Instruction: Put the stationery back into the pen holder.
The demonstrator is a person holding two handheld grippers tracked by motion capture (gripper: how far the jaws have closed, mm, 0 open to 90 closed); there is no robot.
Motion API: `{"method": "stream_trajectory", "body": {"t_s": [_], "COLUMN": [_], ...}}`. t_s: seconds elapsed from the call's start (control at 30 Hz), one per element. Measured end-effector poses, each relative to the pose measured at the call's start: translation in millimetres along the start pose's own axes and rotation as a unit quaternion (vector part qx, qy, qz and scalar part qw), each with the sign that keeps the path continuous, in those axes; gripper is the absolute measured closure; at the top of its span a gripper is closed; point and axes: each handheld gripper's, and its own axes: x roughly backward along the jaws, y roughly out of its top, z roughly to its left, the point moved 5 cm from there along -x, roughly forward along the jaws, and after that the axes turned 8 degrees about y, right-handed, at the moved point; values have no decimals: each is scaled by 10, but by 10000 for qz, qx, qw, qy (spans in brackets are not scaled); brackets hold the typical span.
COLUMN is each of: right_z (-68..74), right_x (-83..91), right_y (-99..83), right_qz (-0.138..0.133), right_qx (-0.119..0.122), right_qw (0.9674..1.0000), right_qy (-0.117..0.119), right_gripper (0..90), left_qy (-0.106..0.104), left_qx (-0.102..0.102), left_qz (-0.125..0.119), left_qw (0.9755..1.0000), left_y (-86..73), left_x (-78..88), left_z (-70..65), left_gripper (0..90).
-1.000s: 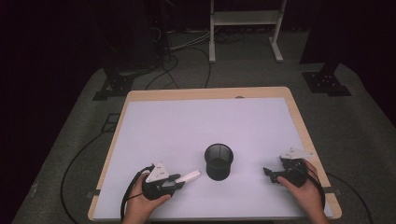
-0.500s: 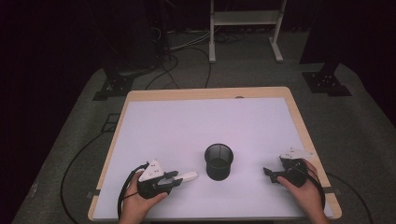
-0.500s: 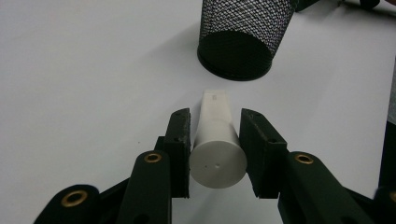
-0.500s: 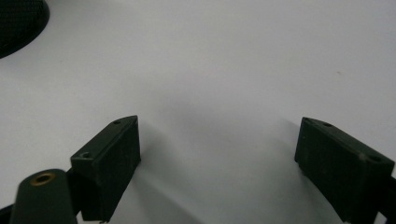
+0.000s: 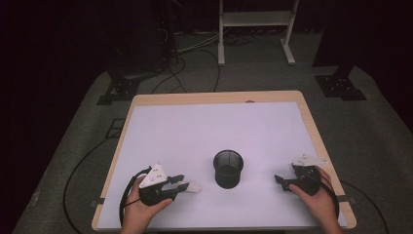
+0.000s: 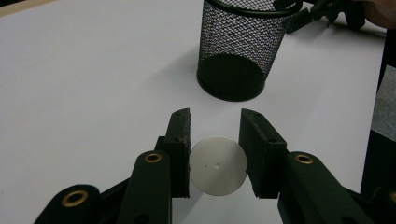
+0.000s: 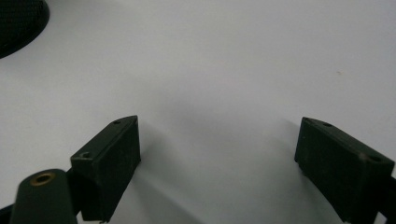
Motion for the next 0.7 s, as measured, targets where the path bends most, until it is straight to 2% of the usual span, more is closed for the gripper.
{"method": "stream_trajectory", "body": {"t_s": [0.33, 0.7], "right_z": [0, 0], "right_x": [0, 0], "right_y": [0, 0], "right_qz": [0, -1], "right_qx": [-1, -2], "right_qw": [10000, 10000], "right_qy": [2, 1], "right_gripper": [132, 132], "left_qy": [38, 65], "left_qx": [-13, -46], "left_qz": [-82, -254], "left_qw": [10000, 9996], "left_y": [93, 281], "left_x": [46, 125], "left_z": [38, 94], "left_gripper": [650, 651]}}
